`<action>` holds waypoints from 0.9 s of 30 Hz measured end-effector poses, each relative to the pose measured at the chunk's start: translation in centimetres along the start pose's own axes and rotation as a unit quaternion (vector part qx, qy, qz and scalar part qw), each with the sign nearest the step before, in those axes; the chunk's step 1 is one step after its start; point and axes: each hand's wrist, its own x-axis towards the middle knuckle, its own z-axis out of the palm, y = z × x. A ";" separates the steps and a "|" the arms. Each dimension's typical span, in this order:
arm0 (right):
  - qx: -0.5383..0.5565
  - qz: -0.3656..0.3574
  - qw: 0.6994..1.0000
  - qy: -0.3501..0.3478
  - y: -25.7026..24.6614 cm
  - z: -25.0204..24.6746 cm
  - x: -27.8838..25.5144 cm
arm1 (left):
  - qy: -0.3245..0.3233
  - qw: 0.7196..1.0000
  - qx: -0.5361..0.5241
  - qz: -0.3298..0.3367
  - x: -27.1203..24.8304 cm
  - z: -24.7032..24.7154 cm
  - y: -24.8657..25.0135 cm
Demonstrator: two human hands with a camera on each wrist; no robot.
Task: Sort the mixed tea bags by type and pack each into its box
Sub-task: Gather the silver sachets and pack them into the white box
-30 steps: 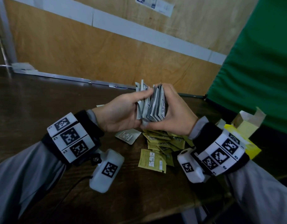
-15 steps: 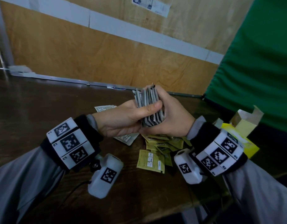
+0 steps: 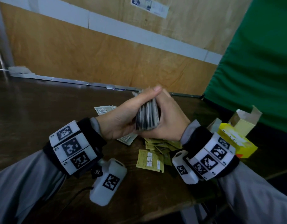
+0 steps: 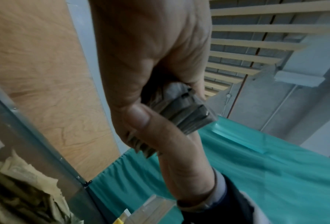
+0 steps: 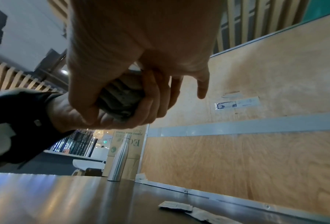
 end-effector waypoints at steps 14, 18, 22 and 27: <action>-0.016 -0.076 0.988 0.135 -0.4 2.3 -3.8 | 0.028 0.994 -0.107 -0.026 -0.7 1.7 0.5; 0.013 -0.044 0.985 0.164 -0.3 1.1 -4.9 | -0.034 0.996 -0.082 -0.020 -1.1 2.7 -0.1; 0.006 0.029 0.982 0.187 -0.1 -2.5 -6.5 | -0.057 0.998 -0.020 0.002 -0.2 4.6 -1.0; -0.008 0.108 0.950 0.294 3.2 -10.1 -9.7 | -0.069 0.963 0.232 0.116 1.8 7.2 -2.6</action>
